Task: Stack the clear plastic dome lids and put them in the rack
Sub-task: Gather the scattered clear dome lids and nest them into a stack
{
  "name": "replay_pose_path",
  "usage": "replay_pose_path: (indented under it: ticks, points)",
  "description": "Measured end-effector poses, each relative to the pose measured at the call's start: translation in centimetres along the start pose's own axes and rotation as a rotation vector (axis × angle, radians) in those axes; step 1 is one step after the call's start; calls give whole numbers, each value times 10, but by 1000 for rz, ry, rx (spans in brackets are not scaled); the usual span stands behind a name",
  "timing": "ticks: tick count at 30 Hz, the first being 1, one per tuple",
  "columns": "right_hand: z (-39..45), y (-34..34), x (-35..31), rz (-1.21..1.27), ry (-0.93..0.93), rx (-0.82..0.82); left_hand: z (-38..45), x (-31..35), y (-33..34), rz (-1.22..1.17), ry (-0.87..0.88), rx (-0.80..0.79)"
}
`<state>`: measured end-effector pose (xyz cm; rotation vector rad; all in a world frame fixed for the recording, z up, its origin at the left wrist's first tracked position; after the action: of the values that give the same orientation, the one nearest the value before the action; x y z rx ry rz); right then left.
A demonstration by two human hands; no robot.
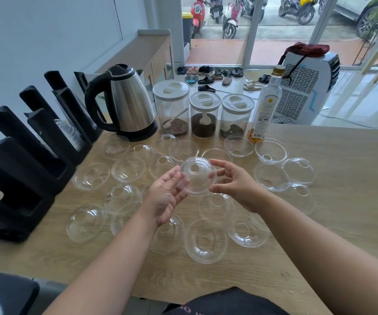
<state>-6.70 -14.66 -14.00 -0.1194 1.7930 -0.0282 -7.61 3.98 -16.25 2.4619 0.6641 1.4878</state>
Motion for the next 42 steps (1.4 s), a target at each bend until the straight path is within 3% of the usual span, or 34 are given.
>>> replay_pose_path:
  ticks: [7,14,20,34,42]
  points:
    - [4,-5,4,-117,22,16,2,0,2,199,6,-43]
    - [19,4,-1,-82,94,10,18,26,10,528,225,-43]
    - [28,15,12,-166,154,18,40,21,-8,630,127,-43]
    - [52,11,19,-165,162,126,72,15,8,794,78,-111]
    - [60,8,41,-401,119,105,61,17,12,1233,295,-86]
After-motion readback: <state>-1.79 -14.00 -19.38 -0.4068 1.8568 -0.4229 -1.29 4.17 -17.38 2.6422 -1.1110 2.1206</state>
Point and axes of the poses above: each hand's wrist, its own z-axis towards the middle knuckle, its own y-axis out of the palm, x = y × z, the point moved 6 cm from there along z, towards the middle knuckle, and after that the axes turned 12 degrees about x, right-handed, at the moved point
